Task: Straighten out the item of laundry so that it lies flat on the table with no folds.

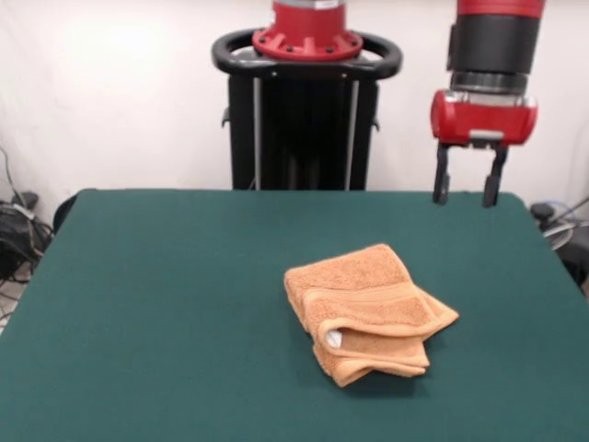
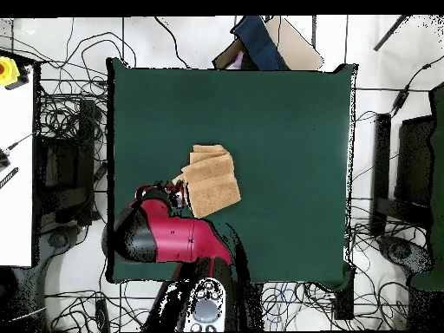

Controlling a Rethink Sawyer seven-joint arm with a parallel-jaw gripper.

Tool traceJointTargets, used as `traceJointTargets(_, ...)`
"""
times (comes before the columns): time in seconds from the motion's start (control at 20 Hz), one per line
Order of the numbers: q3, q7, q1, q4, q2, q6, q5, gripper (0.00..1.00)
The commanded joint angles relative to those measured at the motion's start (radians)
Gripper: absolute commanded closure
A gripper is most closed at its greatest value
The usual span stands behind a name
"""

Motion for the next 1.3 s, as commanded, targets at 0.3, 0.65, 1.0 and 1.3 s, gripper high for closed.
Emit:
traceJointTargets(0.3,-0.048,0.182,-0.001,-0.189,0.153,0.078,0.078,0.0)
traceJointTargets(0.65,-0.054,0.215,-0.003,-0.204,0.278,-0.083,0.073,0.0)
traceJointTargets(1.0,0.006,0.248,-0.057,-0.157,0.368,-0.268,0.036,0.0)
traceJointTargets(1.3,0.002,0.265,-0.036,-0.147,0.409,-0.371,0.075,0.0)
